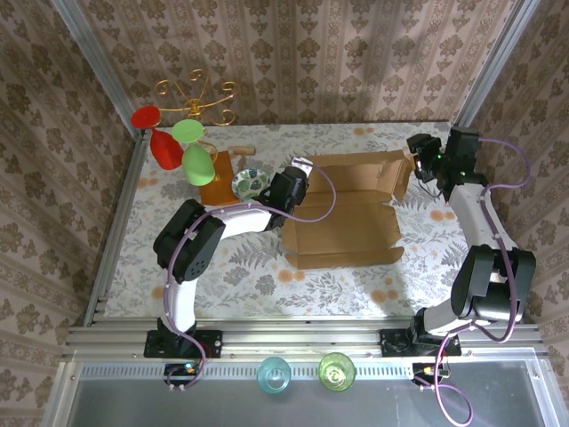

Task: Fold the paper box

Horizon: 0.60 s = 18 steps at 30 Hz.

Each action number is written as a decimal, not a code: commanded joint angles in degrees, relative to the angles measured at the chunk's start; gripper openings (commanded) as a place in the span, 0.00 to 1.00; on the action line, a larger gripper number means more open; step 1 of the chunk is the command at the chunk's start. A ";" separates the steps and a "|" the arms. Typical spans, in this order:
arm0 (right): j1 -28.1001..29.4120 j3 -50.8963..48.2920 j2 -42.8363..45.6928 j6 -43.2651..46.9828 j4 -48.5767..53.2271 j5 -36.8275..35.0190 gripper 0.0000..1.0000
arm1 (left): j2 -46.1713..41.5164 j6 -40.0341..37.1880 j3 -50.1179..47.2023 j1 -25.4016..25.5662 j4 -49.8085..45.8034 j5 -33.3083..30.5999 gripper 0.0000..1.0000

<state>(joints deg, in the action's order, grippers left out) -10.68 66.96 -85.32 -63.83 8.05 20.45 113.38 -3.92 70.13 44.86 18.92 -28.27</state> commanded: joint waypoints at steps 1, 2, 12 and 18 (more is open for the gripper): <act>2.31 2.81 -2.44 1.58 2.49 0.71 0.53 | -1.29 -1.99 -0.62 -0.31 -3.29 0.37 0.00; 2.78 2.66 -2.74 1.12 2.57 0.41 0.53 | -1.23 -1.94 -0.37 -0.37 -3.48 0.42 0.00; 1.48 5.74 -9.97 -0.35 2.43 1.24 0.63 | -0.89 -1.61 0.18 -0.22 -4.02 0.57 0.00; -0.45 10.14 -14.32 0.58 2.15 1.16 0.64 | -0.55 -1.91 0.46 -0.12 -4.40 0.93 0.00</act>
<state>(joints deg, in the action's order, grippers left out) -10.15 73.52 -98.39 -64.40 9.69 21.19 113.38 -3.66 70.15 44.86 18.70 -28.03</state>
